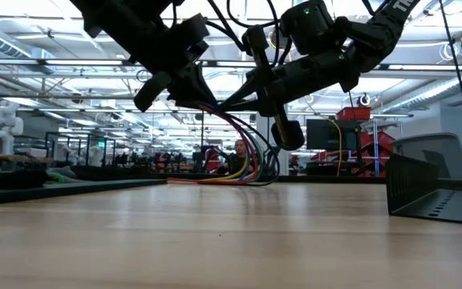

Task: Ziptie cables

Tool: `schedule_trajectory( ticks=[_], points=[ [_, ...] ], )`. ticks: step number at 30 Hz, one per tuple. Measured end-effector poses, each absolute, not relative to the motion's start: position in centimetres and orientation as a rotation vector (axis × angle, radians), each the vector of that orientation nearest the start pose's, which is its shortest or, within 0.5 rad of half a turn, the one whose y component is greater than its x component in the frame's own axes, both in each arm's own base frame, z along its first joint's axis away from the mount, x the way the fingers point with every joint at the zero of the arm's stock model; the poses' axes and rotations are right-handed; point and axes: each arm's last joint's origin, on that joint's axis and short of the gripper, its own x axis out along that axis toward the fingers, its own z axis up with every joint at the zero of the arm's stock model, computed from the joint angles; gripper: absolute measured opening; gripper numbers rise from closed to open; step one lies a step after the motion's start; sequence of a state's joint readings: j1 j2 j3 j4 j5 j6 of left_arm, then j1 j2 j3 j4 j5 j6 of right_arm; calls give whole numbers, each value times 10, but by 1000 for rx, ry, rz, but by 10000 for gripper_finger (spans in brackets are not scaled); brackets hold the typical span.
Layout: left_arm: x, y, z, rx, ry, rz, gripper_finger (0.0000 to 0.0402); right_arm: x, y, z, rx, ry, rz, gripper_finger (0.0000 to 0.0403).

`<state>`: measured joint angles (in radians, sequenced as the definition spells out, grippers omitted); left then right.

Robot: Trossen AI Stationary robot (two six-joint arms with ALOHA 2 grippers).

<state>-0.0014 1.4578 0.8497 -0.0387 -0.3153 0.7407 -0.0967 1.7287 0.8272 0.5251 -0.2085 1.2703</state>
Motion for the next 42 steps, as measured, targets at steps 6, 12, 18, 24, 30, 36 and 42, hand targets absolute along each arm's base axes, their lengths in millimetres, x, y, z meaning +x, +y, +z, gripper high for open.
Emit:
schedule_trajectory(
  ticks=[6, 12, 18, 24, 30, 36, 42],
  points=[
    [298, 9, 222, 816, 741, 65, 0, 349, -27, 175, 1260, 384, -129, 1],
    [293, 10, 222, 804, 782, 45, 0, 352, -19, 178, 1204, 350, -111, 1],
    [293, 10, 208, 687, 849, -24, 0, 358, -12, 183, 1132, 373, -105, 0],
    [287, 10, 195, 656, 897, -16, 0, 359, -8, 184, 1113, 370, -96, 0],
    [273, 7, 171, 556, 958, 23, 0, 360, -4, 185, 1098, 366, -82, 0],
    [270, 3, 168, 563, 966, 48, 0, 360, -6, 187, 1103, 367, -51, 1],
    [272, 4, 168, 593, 947, 42, 0, 358, -6, 184, 1194, 422, -79, 5]
  ],
)
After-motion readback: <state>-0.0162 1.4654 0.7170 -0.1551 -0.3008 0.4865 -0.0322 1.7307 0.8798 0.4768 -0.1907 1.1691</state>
